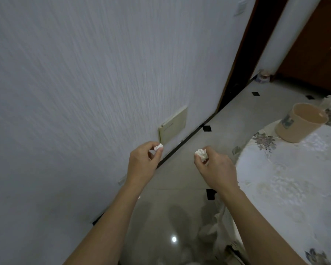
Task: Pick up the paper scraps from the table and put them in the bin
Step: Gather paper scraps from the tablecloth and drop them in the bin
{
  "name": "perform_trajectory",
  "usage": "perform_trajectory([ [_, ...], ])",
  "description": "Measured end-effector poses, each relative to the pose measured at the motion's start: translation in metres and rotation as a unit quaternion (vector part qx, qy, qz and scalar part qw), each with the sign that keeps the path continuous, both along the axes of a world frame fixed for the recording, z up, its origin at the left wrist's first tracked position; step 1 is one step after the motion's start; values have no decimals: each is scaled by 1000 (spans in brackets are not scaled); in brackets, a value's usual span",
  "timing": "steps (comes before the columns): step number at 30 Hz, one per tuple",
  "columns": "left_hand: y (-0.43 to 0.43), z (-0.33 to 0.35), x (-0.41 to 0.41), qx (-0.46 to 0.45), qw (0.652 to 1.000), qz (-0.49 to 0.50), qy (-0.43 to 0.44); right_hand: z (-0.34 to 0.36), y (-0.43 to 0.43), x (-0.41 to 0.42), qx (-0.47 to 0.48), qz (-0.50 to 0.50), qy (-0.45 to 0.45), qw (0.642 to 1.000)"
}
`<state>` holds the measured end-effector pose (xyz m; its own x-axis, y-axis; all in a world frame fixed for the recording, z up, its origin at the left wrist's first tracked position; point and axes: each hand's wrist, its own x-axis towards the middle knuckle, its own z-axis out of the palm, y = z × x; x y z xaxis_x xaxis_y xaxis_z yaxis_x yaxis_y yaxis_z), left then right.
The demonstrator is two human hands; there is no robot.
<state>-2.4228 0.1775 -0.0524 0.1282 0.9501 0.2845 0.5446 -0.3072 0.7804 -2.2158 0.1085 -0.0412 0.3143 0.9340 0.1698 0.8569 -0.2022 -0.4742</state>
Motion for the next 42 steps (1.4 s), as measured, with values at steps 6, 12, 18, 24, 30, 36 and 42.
perform_trajectory([
  [6, 47, -3, 10, -11, 1000, -19, -1, -6, 48, 6, 2, -16, -3, 1000],
  [12, 128, -7, 47, -17, 998, -52, -3, -25, 122, 37, 2, -45, 19, 999],
  [18, 230, -7, 115, -27, 995, -92, 18, -36, 207, 94, 7, -97, 44, 994],
  [24, 308, 7, 191, -28, 990, -135, 16, -25, 270, 163, 20, -138, 37, 990],
  [30, 365, 13, 254, -4, 984, -180, -15, -14, 316, 214, 11, -176, 26, 984],
  [36, 425, 0, 322, -17, 978, -210, -10, -21, 362, 272, 6, -220, 28, 975],
  [42, 503, -13, 403, -36, 966, -255, -10, -26, 428, 340, 9, -255, 41, 966],
])
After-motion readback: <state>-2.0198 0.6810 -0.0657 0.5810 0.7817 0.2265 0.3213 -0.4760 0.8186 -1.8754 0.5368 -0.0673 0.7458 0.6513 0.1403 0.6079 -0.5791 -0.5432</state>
